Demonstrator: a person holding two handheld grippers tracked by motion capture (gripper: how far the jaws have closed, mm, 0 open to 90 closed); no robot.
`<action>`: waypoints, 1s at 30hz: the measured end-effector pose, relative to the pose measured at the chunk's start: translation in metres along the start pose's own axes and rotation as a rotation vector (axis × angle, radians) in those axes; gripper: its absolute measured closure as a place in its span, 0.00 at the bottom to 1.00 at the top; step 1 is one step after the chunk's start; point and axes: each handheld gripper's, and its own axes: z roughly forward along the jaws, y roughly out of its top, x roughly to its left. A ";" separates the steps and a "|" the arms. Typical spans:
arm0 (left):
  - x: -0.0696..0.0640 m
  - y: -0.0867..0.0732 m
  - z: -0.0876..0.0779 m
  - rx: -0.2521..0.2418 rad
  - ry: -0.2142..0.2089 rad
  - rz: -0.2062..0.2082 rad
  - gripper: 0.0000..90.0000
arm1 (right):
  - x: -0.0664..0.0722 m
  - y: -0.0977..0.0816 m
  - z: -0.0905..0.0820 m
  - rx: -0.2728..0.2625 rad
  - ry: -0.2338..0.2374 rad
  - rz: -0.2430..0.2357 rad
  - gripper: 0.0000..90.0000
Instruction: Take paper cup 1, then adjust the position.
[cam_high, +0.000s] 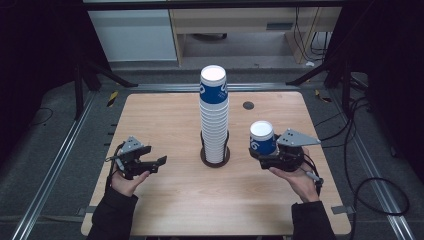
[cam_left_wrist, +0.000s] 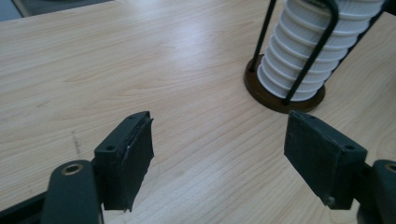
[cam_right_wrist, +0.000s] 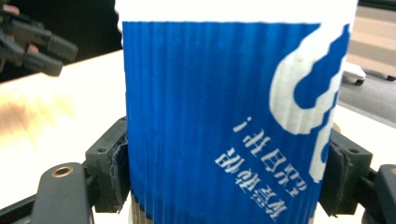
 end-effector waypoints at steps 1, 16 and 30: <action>-0.002 0.001 0.000 -0.003 -0.006 0.003 0.26 | 0.001 -0.001 0.001 0.010 0.004 -0.009 0.23; -0.032 0.011 0.004 0.005 -0.102 0.086 0.22 | 0.026 -0.008 0.029 0.092 0.112 -0.127 0.23; -0.069 0.033 0.008 -0.030 -0.211 0.139 0.19 | 0.042 -0.010 0.046 0.128 0.155 -0.176 0.23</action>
